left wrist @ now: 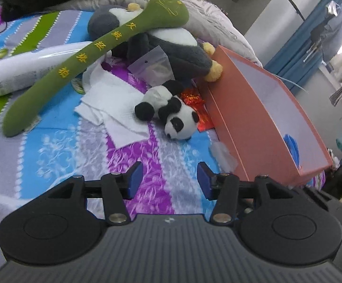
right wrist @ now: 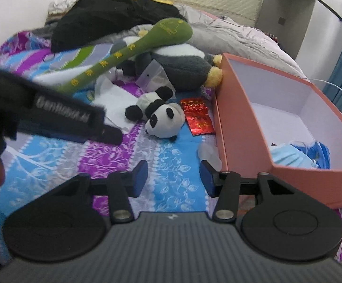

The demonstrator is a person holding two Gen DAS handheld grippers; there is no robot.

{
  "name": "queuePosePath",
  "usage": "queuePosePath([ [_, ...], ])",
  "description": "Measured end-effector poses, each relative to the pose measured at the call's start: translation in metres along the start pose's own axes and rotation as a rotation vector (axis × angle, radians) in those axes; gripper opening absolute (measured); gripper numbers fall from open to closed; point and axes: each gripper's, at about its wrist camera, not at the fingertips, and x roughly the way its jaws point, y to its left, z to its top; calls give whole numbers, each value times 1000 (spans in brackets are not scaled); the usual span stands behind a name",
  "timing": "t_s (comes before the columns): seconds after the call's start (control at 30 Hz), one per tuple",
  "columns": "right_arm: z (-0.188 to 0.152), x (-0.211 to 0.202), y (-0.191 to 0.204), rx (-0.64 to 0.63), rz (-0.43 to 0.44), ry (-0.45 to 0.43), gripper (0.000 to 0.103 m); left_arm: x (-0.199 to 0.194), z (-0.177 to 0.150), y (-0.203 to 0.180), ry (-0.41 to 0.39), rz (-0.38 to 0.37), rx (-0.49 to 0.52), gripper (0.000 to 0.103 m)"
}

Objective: Organize soft objects
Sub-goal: 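Grasp the small panda plush with the left gripper while the right gripper grasps the clear plastic item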

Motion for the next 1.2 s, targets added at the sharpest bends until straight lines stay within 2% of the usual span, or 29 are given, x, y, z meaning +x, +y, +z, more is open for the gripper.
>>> queuePosePath([
  [0.23, -3, 41, 10, -96, -77, 34, 34, 43, 22, 5, -11, -50, -60, 57],
  [0.37, -8, 59, 15, -164, -150, 36, 33, 62, 33, 7, -12, -88, -91, 57],
  [0.57, -17, 76, 23, -291, -244, 29, 27, 82, 47, 7, -12, -139, -136, 66],
  [0.67, -19, 81, 25, -336, -285, 23, 27, 89, 53, 8, -10, -138, -155, 66],
  [0.8, -20, 90, 22, -328, -298, 53, 27, 99, 58, 11, -8, -155, -189, 66],
  [0.87, -22, 92, 24, -349, -309, 53, 27, 104, 59, 12, 12, -139, -197, 66],
  [0.93, -22, 92, 24, -348, -303, 57, 20, 110, 60, 13, 36, -148, -190, 66],
  [1.0, -21, 94, 22, -336, -292, 60, 20, 115, 61, 15, 54, -171, -200, 66],
  [1.1, -22, 93, 20, -323, -284, 63, 15, 119, 63, 17, 55, -157, -193, 66],
  [1.2, -22, 96, 17, -323, -277, 60, 13, 127, 63, 20, 75, -177, -205, 65],
])
